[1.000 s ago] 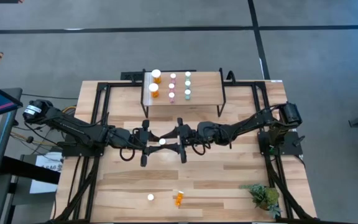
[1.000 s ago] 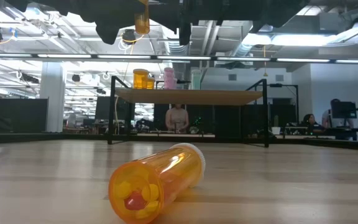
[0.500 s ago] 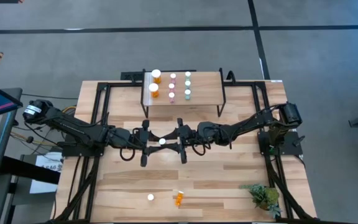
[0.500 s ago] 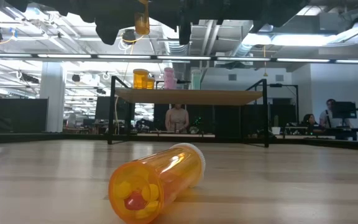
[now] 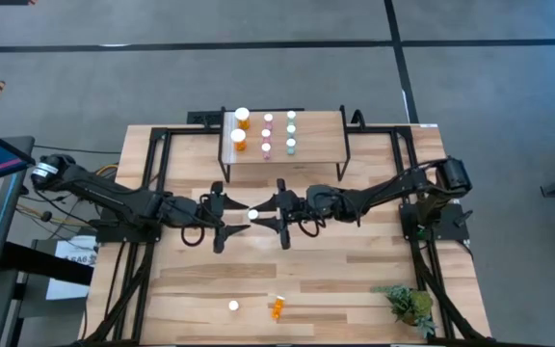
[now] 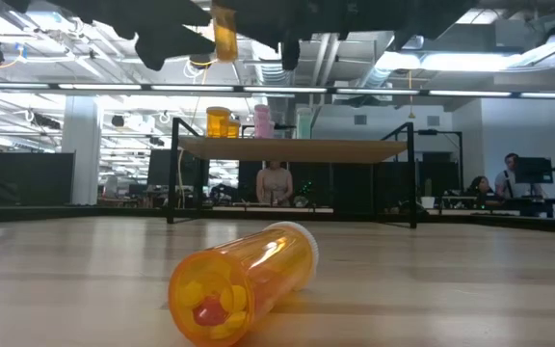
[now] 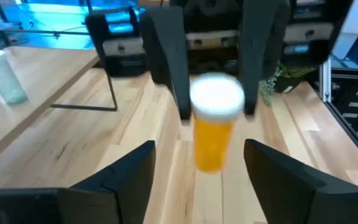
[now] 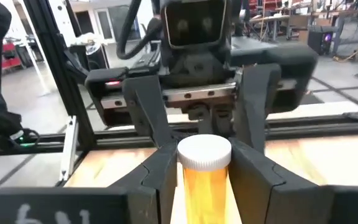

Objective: Pick and place medicine bottles onto shelf by color
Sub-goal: Put the top small orange pill bottle on the shelf

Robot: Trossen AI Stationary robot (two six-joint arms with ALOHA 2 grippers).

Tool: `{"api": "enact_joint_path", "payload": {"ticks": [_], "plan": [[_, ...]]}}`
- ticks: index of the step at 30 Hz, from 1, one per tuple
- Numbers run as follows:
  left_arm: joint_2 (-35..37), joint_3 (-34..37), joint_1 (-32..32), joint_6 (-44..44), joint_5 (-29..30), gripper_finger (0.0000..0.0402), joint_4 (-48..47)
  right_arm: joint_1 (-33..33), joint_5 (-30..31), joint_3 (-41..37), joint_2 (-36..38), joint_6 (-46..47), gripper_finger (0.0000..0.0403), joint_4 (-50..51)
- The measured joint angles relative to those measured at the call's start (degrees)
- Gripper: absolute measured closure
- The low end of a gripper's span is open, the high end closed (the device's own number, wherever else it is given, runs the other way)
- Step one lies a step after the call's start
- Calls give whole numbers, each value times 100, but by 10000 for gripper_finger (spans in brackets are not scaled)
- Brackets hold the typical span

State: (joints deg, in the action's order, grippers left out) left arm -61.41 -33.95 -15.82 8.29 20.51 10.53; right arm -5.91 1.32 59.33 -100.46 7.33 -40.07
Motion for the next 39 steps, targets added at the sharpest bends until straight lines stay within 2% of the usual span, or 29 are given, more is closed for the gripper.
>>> {"api": "enact_joint_path", "payload": {"ticks": [6,12,17,25,29,39], "plan": [[419,0,-3,135,140,157,-584,69,28,0,447,-275,258,483],[532,0,-21,158,144,157,-731,244,334,-155,966,-567,256,678],[532,0,-67,151,180,157,-735,588,368,-754,1441,-570,255,205],[530,0,-67,147,198,157,-676,1355,1161,-1987,2005,-690,253,-1330],[527,0,-67,144,203,157,-641,1860,1532,-2118,2019,-831,251,-1418],[520,0,-67,142,201,157,-626,3126,1556,-2105,1681,-318,252,-1412]]}}
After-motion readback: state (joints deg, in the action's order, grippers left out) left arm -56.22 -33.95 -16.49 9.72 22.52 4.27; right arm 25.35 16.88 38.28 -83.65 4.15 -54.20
